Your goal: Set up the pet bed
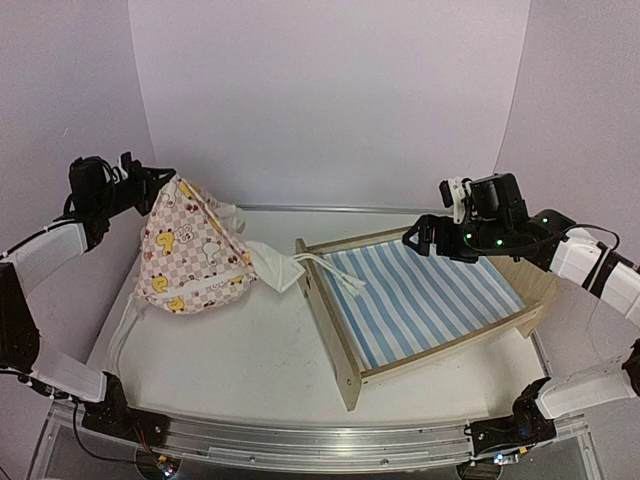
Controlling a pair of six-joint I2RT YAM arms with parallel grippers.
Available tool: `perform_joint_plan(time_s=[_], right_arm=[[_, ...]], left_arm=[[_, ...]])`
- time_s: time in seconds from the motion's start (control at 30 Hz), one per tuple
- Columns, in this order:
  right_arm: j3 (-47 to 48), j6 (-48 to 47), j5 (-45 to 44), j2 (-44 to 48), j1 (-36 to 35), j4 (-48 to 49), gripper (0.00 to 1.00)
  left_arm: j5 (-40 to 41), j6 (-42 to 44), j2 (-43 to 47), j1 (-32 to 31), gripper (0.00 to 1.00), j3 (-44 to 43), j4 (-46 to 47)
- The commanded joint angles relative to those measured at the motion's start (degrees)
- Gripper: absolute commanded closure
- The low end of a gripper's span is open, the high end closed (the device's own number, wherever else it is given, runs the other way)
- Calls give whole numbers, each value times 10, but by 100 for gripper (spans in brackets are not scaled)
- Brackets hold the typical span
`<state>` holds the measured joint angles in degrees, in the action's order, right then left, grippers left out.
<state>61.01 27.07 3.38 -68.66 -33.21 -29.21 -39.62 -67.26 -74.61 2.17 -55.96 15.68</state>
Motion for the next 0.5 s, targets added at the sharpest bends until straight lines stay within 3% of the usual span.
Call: perform_joint_plan(time_s=[0.0,0.23,0.37,0.47], right_arm=[[22,2,9,-4,-3,30,2],[43,-46,63,-9,-3,41,2],[95,-73,155,-31,-3,49,2],[126,-67,170,-42,-3,58,2]], left_arm=[[-127,31,27,-12,100,-127,124],[-271,119,11,-98,100,-173,124],[-317,158,19,-159,100,-179,123],[-339,164,-3,-213,100,-211,123]])
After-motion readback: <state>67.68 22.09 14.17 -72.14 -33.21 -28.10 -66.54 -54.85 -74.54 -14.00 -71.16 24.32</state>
